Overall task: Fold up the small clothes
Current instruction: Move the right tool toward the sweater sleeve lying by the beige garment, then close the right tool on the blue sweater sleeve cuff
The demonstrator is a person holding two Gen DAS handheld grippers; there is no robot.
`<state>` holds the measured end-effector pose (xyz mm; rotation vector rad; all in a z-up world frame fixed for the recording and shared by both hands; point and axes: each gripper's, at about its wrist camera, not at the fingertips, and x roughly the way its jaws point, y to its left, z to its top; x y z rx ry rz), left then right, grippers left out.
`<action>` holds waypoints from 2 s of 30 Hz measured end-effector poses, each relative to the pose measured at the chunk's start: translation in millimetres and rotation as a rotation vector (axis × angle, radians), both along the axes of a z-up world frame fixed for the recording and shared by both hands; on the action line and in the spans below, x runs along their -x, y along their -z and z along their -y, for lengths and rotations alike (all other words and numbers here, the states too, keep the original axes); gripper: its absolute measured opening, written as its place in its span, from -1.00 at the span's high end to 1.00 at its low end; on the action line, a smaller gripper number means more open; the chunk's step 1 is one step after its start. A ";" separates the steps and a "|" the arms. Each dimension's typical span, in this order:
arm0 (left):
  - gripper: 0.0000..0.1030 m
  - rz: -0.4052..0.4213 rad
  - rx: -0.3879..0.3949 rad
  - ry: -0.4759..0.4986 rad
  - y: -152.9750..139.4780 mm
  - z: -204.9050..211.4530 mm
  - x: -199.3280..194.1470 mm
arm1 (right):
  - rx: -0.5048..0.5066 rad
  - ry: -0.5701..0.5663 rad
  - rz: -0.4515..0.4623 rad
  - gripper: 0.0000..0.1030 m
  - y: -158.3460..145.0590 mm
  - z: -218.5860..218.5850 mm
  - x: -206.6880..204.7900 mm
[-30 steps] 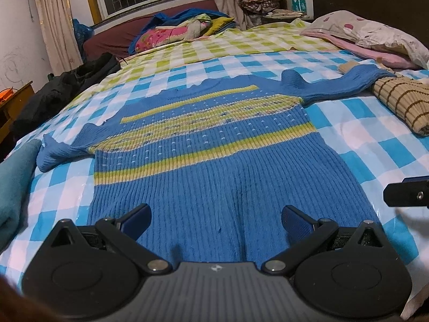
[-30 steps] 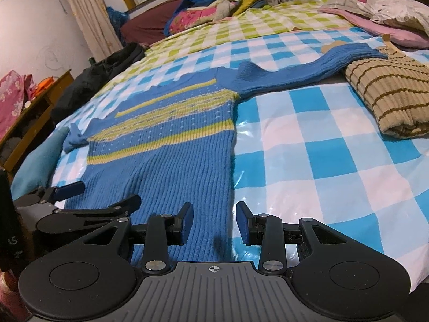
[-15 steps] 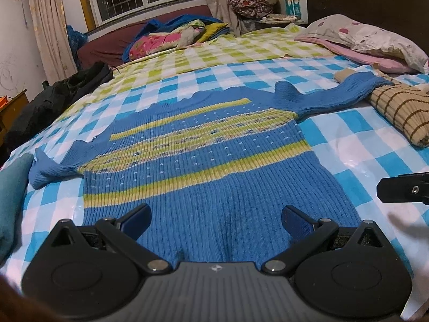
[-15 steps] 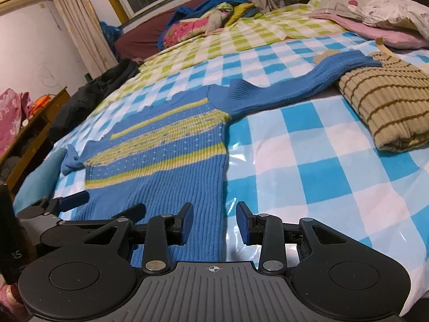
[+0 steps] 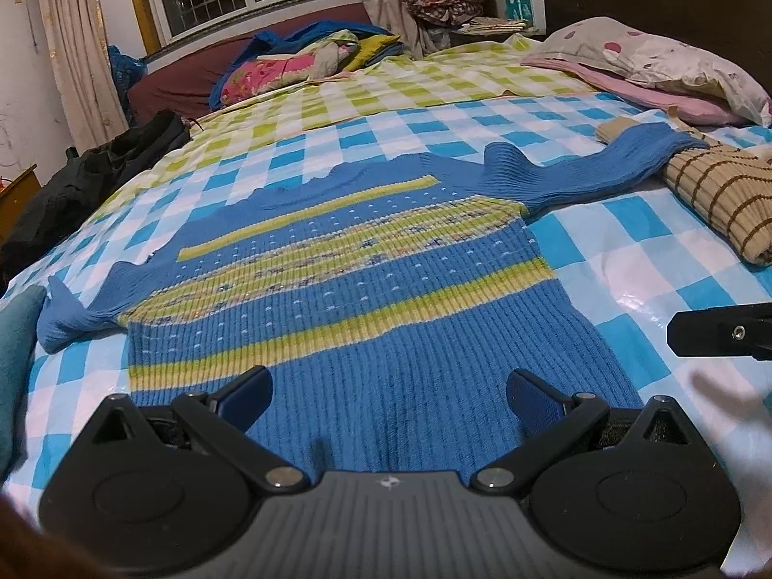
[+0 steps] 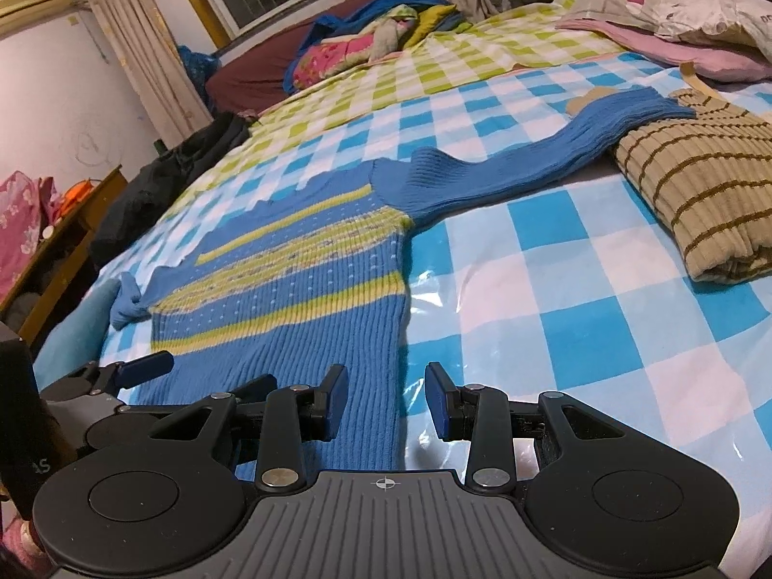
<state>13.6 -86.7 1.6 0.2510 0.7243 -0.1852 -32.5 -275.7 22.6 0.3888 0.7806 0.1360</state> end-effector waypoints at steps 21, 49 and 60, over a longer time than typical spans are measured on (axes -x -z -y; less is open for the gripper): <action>-1.00 0.011 0.001 0.057 -5.2 25.4 -17.4 | -0.038 0.042 0.003 0.32 3.8 21.4 -12.7; -1.00 0.050 0.057 0.142 -13.4 84.5 -57.7 | -0.084 0.241 0.076 0.43 -6.0 105.1 -40.6; -1.00 0.100 0.088 0.162 -19.4 118.8 -86.7 | -0.189 0.456 0.156 0.43 -13.8 181.0 -95.2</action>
